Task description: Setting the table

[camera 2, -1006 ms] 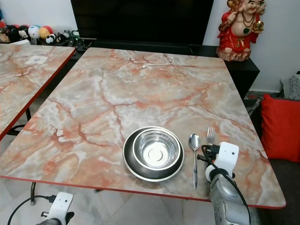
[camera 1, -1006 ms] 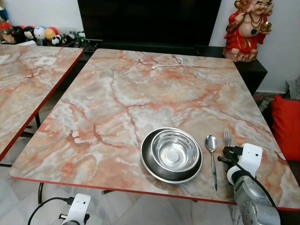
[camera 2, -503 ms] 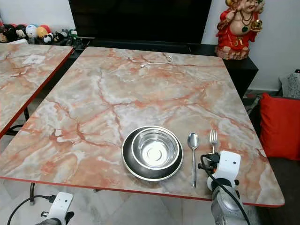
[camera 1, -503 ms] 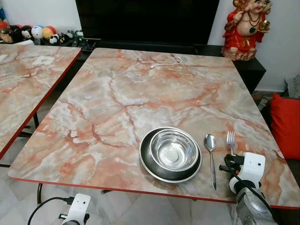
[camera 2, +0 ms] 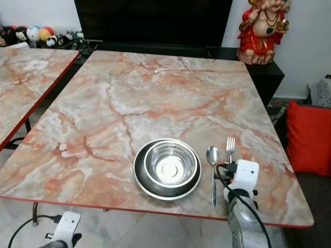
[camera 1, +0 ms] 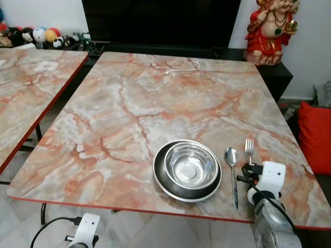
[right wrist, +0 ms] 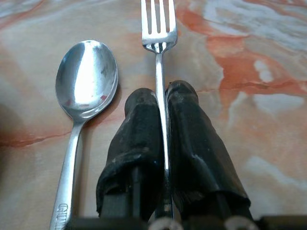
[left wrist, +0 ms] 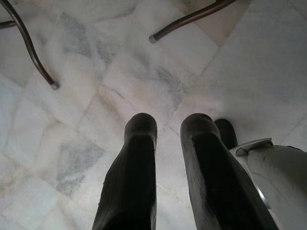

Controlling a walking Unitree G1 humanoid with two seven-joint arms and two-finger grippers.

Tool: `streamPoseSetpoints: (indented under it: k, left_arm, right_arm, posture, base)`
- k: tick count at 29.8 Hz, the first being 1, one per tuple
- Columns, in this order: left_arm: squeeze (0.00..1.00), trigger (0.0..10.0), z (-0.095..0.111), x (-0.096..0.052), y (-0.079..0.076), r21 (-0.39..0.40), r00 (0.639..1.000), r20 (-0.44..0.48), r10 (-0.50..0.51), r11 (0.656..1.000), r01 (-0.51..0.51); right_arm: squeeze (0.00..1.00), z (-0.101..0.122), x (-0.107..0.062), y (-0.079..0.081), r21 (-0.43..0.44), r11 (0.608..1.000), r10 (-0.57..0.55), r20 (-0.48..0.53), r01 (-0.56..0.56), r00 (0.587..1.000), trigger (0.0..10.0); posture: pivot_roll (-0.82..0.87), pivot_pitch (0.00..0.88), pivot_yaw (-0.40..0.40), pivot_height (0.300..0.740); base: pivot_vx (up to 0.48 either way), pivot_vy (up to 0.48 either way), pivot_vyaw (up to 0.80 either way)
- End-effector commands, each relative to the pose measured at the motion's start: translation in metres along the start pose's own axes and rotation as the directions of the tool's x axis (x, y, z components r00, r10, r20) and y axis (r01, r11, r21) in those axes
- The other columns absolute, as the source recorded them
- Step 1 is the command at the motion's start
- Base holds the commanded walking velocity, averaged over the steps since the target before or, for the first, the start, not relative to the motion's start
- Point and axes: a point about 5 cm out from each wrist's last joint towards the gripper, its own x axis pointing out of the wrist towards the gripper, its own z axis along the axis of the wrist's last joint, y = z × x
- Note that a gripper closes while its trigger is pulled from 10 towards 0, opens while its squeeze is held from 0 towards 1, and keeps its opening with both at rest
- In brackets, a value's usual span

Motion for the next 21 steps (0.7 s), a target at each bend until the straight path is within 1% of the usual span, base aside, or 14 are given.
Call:
streamPoseSetpoints:
  k: [1,3,5,11,12,21]
  left_arm:
    - [0.0,10.0,-0.0028,-0.0005,-0.0002,-0.001,1.0,-0.009,0.002,1.0,-0.002]
    - [0.0,10.0,-0.0029,-0.0005,-0.0004,-0.002,1.0,-0.009,0.003,1.0,-0.003]
    - [0.0,10.0,-0.003,-0.0005,-0.0004,-0.002,1.0,-0.009,0.003,1.0,-0.003]
    - [0.0,10.0,-0.003,-0.0005,-0.0004,0.001,1.0,-0.01,0.0,1.0,0.0]
    - [0.0,10.0,-0.0029,-0.0005,-0.0005,0.001,1.0,-0.009,0.0,1.0,0.0]
    - [0.0,10.0,-0.0027,-0.0004,-0.0008,-0.001,1.0,-0.008,0.002,1.0,-0.002]
  right_arm:
    - [0.0,0.0022,0.0016,0.0009,-0.002,1.0,0.004,0.011,-0.004,1.0,10.0]
    - [0.0,0.0021,0.0014,0.001,-0.004,1.0,0.005,0.01,-0.005,1.0,10.0]
    - [0.0,0.0029,0.0001,0.001,-0.027,1.0,0.001,0.015,-0.001,1.0,10.0]
    - [0.0,0.0075,-0.0019,0.0017,-0.03,1.0,0.001,0.035,0.0,0.999,10.0]
    - [0.0,0.01,-0.0032,0.004,-0.041,0.999,0.008,0.048,-0.006,0.999,10.0]
    - [0.0,0.0059,-0.0061,0.007,-0.045,0.999,0.007,0.035,-0.005,0.999,10.0]
  posture:
    - [0.11,0.041,-0.045,0.74]
    - [0.12,0.044,-0.048,0.74]
    - [0.11,0.045,-0.046,0.74]
    - [0.11,0.044,-0.047,0.74]
    - [0.11,0.044,-0.047,0.74]
    - [0.12,0.044,-0.05,0.74]
  base:
    - [0.0,0.0,0.0]
    - [0.0,0.0,0.0]
    - [0.0,0.0,0.0]
    - [0.0,0.0,0.0]
    - [0.0,0.0,0.0]
    - [0.0,0.0,0.0]
